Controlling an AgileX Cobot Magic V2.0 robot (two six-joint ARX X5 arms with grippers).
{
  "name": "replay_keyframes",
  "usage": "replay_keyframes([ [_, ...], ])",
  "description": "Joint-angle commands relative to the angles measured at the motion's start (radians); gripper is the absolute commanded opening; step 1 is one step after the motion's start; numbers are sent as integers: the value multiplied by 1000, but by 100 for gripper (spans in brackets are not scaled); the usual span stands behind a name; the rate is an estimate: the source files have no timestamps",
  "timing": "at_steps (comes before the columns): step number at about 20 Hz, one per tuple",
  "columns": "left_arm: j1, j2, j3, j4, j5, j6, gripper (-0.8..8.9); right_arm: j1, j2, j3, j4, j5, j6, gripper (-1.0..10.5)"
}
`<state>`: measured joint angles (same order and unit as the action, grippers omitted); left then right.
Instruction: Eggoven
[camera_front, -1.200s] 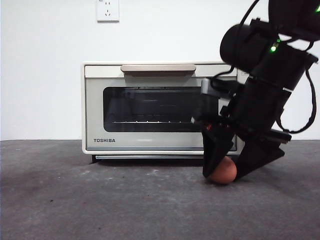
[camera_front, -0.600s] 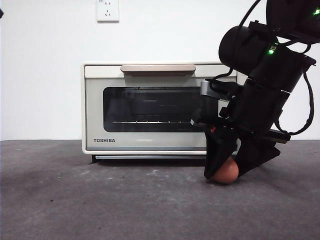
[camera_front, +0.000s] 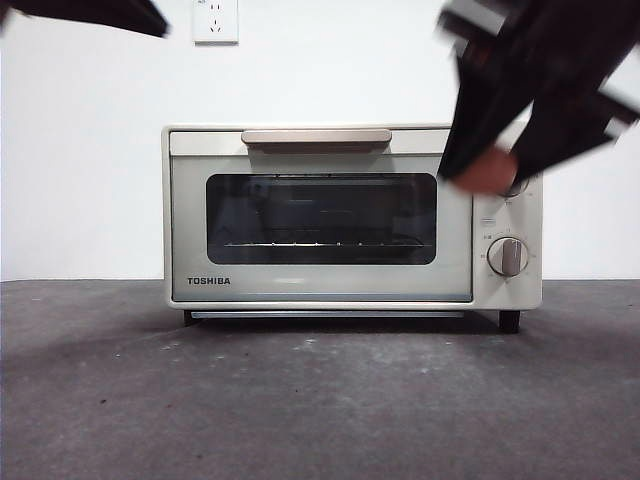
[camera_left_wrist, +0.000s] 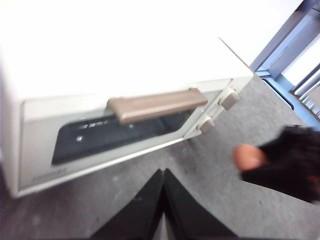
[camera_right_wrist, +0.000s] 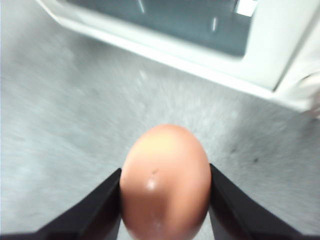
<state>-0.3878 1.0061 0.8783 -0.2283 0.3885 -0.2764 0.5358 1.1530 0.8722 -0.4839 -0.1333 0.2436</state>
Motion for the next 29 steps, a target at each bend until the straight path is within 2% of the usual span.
replay_keyframes([
  [1,-21,111,61,70,-16,30,7,7,-101,13,-33,5,0,2],
  [6,-53,340,184,155,-35,63,7,7,-269,13,-101,31,-1,2],
  [11,-93,499,302,154,-79,108,7,7,-313,13,-123,31,-1,2],
  [23,-130,584,323,136,-91,116,7,7,-313,13,-123,31,-16,2],
  [29,-187,584,323,50,-90,129,7,7,-312,13,-115,31,-18,2],
])
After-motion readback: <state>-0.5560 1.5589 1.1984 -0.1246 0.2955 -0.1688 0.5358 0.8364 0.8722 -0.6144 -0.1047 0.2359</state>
